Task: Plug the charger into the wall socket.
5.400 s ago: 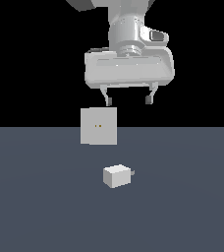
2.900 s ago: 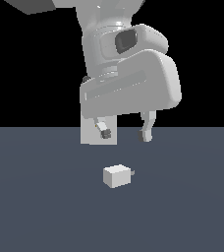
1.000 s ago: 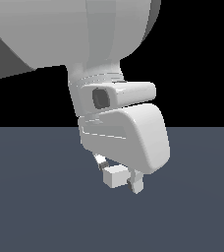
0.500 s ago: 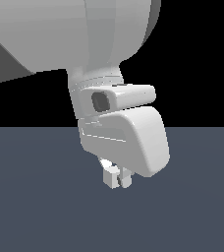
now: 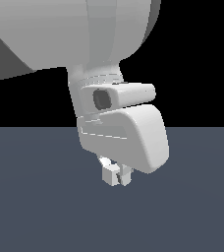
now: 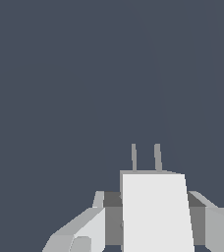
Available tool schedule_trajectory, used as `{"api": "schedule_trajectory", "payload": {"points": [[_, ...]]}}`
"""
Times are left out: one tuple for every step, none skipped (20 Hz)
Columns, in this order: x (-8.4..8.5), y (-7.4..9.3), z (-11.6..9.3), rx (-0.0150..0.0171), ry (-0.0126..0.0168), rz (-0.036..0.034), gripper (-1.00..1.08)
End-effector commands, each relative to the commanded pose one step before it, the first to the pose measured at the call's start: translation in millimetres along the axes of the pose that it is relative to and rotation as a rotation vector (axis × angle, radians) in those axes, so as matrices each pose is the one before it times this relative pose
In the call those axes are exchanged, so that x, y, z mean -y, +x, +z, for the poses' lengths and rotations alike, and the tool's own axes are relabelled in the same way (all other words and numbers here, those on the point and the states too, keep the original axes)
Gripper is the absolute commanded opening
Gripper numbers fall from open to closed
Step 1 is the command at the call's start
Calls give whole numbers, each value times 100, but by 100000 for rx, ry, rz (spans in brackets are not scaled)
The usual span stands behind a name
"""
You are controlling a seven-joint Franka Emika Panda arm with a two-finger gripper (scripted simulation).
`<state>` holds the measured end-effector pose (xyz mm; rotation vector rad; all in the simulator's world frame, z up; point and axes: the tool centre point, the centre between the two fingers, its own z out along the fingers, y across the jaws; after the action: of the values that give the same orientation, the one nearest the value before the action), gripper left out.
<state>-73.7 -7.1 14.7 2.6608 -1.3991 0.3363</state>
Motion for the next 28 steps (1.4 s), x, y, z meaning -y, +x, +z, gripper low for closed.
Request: {"api": "schedule_trajectory", "payload": {"points": [[258, 134, -288, -80, 703, -2522, -100], [133, 62, -147, -28, 359, -1398, -100], [148, 69, -163, -31, 399, -1554, -100], [163, 75, -180, -33, 439, -1709, -100], [177, 82, -196, -36, 478, -1859, -100], [192, 87, -211, -38, 516, -2007, -100], [205, 94, -227, -40, 553, -2150, -100], [219, 99, -241, -42, 589, -2290, -100], [232, 104, -256, -43, 624, -2425, -100], [245, 109, -270, -45, 657, -2555, -100], [258, 114, -283, -45, 690, -2680, -100], [270, 118, -295, -45, 721, -2798, -100], [280, 122, -306, -44, 747, -2900, -100], [280, 120, -305, -40, 747, -2895, -100], [276, 118, -300, -37, 736, -2853, -100], [274, 115, -296, -33, 727, -2815, -100], [270, 112, -292, -29, 717, -2775, -100], [267, 109, -287, -23, 708, -2734, -100], [264, 105, -282, -16, 699, -2694, -100], [261, 102, -277, -9, 690, -2655, -100], [258, 98, -272, -3, 682, -2617, -100], [256, 95, -267, 3, 674, -2582, -100], [249, 90, -259, 9, 656, -2506, -100], [234, 83, -242, 15, 617, -2350, -100], [220, 76, -225, 20, 578, -2195, -100], [206, 69, -208, 25, 541, -2047, -100], [192, 62, -193, 28, 504, -1902, -100], [178, 56, -178, 31, 469, -1762, -100]]}}
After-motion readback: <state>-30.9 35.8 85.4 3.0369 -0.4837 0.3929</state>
